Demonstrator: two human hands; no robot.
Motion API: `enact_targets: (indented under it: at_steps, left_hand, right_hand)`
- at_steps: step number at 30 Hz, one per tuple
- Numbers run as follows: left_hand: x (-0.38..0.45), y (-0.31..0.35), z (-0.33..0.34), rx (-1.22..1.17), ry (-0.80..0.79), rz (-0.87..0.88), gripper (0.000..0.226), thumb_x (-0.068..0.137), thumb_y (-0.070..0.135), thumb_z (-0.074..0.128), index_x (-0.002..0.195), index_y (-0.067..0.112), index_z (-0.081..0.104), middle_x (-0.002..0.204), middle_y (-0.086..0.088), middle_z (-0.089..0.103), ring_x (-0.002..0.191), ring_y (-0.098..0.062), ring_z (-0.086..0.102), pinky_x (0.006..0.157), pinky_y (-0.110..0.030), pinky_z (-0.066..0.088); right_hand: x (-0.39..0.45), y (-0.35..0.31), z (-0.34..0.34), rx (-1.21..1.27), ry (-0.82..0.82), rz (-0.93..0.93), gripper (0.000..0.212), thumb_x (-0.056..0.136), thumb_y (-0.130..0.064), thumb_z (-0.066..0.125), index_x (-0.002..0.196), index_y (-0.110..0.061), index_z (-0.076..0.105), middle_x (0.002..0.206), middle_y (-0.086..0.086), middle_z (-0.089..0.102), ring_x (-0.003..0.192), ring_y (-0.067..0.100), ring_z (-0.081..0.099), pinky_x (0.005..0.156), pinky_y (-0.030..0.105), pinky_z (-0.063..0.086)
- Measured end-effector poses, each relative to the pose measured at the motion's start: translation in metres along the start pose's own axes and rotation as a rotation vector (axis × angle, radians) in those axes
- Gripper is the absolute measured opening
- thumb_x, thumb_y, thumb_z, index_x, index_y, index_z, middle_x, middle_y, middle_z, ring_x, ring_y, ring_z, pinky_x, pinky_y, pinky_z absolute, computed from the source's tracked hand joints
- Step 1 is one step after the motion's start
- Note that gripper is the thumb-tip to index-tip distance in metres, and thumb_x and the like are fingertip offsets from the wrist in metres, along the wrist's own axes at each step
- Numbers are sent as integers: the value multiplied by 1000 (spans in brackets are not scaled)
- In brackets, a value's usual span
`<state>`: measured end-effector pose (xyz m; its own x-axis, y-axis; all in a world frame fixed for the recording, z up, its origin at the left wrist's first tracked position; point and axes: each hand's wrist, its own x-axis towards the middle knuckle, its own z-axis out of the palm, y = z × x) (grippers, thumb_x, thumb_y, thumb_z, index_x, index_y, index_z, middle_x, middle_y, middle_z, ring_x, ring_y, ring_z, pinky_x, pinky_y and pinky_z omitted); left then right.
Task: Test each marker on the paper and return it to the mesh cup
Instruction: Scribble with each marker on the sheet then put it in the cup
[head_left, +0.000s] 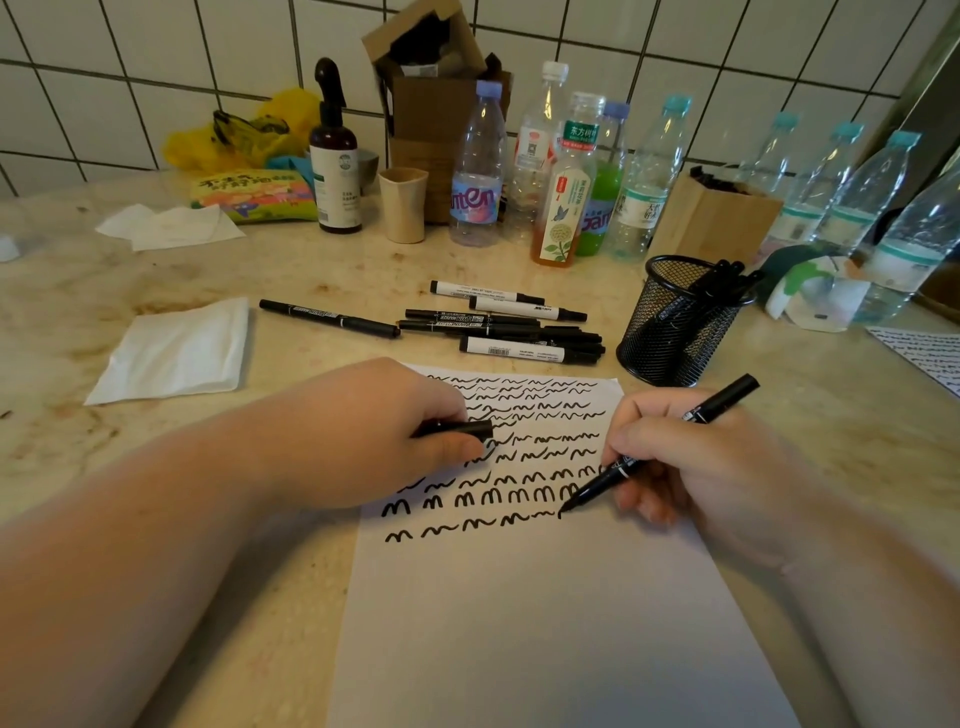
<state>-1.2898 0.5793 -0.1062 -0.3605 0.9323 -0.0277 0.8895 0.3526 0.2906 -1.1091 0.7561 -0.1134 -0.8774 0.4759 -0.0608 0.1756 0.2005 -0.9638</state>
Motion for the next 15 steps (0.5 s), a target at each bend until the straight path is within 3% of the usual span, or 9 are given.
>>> enact_targets:
  at_steps: [4,11,15]
  left_hand:
    - [0,-2,1,-11,7,8,28,91,60,48,87,36,62,67,8,61,62,-6,56,55,-23,39]
    - [-1,-2,0,-24,10,27,28,89,61,47,89,38,62,68,9,61,63,-5,55,55,-23,39]
    - [-3,-2,0,-33,22,36,31,88,62,47,98,39,65,72,11,64,66,-4,57,57,-22,44]
  right_hand:
    - [1,1,-1,-14,22,-2,14,69,-13,59,58,-7,67,59,32,60,55,33,46,42,25,34]
    - [0,1,-6,-15,74,12,14,66,-15,59,56,-8,65,50,22,57,44,25,43,42,23,32]
    - [0,-1,-10,66,171,-59,25,80,-9,59,55,-11,65,47,16,56,40,22,41,37,21,31]
